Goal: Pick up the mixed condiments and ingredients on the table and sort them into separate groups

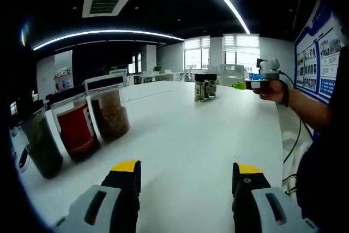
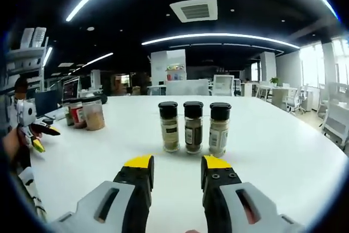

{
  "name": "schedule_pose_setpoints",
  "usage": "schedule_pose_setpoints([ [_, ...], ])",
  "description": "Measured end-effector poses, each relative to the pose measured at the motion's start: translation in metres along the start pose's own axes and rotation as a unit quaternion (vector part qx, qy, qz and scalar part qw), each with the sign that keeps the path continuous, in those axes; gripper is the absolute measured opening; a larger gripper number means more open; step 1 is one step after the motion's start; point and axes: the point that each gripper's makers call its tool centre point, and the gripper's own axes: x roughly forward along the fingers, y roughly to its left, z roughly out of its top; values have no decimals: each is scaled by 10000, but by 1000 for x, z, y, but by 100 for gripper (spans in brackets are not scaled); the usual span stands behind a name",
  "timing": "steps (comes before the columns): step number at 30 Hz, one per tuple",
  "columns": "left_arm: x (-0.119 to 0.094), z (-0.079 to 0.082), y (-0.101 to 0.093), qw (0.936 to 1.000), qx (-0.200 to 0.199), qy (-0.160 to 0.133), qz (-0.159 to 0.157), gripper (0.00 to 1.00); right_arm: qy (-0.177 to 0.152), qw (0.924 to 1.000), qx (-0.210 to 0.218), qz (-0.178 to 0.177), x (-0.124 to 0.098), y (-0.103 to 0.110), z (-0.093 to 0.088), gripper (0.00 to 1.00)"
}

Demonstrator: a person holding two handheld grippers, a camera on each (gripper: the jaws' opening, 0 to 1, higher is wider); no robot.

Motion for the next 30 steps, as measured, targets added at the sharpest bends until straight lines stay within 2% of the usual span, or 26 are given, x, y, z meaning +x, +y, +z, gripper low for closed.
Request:
schedule_pose_setpoints([
  [4,-4,1,3,9999,-61,37,102,68,182,9994,-37,308,-5,20,-3,37],
  [8,-8,4,4,9998,-119,1,157,68,512,9966,-68,649,-11,43,-12,38],
  [13,-12,7,5,9997,-119,-11,213,68,741,9939,-155,802,-18,55,-15,41],
  [19,-16,11,8,9995,-132,-46,294,70,860,9901,-374,1040,-29,70,-10,44],
  [30,-22,22,14,9985,-238,-232,440,74,916,9874,-487,1195,-32,80,-9,47],
])
